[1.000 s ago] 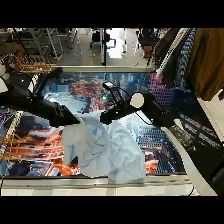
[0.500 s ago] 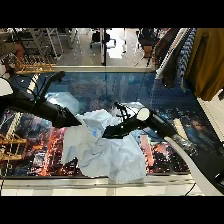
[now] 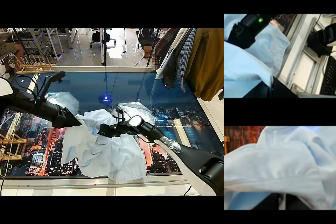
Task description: Fold the clothes and pants, and hang the long-sleeved shirts on hangers.
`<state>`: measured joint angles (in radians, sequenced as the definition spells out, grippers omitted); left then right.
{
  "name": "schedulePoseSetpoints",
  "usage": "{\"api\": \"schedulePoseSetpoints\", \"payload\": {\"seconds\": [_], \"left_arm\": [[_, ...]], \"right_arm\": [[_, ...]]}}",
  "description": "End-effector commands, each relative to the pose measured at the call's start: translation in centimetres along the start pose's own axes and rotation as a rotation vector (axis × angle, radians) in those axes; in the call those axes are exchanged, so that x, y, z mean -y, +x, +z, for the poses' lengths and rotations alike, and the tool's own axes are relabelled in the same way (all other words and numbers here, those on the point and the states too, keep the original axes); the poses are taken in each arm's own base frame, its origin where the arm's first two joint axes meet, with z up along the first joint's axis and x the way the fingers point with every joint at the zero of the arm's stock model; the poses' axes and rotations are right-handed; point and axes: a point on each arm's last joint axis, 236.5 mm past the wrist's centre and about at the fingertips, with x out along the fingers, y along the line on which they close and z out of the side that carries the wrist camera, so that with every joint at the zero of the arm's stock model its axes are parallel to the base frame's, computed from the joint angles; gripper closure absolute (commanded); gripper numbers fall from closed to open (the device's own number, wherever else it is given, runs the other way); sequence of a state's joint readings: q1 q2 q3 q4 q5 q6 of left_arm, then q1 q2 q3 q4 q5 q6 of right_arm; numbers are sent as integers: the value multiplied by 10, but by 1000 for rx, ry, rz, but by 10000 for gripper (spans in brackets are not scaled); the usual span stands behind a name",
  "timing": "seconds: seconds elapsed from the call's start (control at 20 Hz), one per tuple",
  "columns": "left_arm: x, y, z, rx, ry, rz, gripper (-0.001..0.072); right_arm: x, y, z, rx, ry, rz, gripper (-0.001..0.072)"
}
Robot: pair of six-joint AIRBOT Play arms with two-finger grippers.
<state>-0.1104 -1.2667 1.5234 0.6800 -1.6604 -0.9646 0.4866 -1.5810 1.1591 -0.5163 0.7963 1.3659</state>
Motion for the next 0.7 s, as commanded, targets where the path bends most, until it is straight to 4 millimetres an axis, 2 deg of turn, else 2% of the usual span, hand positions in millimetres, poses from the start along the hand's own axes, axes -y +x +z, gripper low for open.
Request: {"api": "schedulePoseSetpoints", "payload": {"seconds": [0.0,0.1,0.15,0.25,0.35,0.4,0.5,0.55,0.65], "left_arm": [[-2,0,0,1,-1,6,691],[-16,-1,-4,-17,-6,65,691],[-25,-2,-9,-38,-10,103,672],[-45,-5,-20,-84,-26,191,296],[-74,-13,-19,-72,-60,320,121],[-88,-17,-11,-36,-49,381,79],[-103,-20,10,47,-33,435,65],[-106,-16,13,53,-16,432,64],[-114,2,7,-1,21,400,49]], "right_arm": [[-9,6,-10,-37,-97,6,685],[-2,-14,-4,-53,-181,-67,686],[5,-31,3,-45,-224,-135,686],[5,-65,13,-13,-337,-239,686],[-12,-87,13,22,-424,-263,686],[-22,-91,10,31,-454,-257,686],[-31,-93,4,29,-508,-269,686],[-31,-91,1,20,-524,-275,686],[-31,-90,-2,13,-535,-282,686]]}}
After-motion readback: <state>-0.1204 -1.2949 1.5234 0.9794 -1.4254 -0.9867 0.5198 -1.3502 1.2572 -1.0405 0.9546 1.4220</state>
